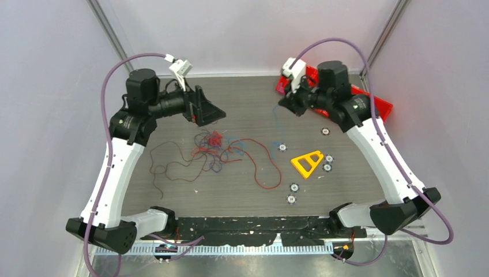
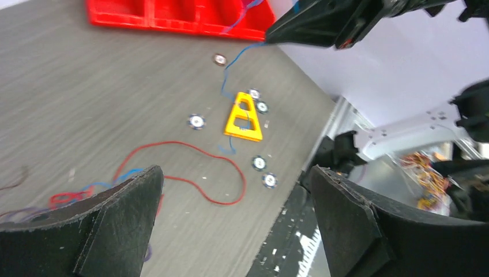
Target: Untangle the cables
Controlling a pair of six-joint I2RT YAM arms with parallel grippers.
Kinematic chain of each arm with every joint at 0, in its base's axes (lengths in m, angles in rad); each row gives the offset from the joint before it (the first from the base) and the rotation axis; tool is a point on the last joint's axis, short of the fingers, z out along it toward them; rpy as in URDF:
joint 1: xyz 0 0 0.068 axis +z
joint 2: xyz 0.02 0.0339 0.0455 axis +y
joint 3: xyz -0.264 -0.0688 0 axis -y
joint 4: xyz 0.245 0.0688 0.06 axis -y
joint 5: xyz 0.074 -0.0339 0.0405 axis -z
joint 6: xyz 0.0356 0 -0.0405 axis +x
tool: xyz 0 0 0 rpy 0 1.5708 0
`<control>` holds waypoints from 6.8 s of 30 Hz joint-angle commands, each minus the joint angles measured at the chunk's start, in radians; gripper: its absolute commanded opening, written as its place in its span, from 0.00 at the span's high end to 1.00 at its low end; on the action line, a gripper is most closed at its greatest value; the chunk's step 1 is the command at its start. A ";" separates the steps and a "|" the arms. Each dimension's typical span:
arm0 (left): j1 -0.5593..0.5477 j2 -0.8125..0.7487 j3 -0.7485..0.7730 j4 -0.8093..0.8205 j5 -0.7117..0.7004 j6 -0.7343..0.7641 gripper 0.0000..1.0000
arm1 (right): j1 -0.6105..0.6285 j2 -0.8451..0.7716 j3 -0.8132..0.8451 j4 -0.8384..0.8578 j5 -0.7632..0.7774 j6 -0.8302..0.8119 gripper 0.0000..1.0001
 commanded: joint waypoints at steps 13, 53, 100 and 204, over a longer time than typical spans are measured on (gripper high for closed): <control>0.059 -0.146 -0.168 0.087 -0.120 0.073 0.00 | -0.778 0.096 0.301 -0.081 -0.130 -0.155 0.95; 0.061 -0.076 -0.225 0.061 -0.078 0.088 0.01 | -0.986 0.584 0.112 0.054 -0.003 -0.514 0.94; 0.143 -0.166 -0.405 -0.374 -0.118 0.720 0.12 | -0.041 0.174 -0.273 0.052 -0.014 0.075 0.09; 0.313 0.151 -0.165 -0.245 -0.173 0.471 0.05 | -0.974 0.464 0.636 -0.111 0.130 0.059 0.95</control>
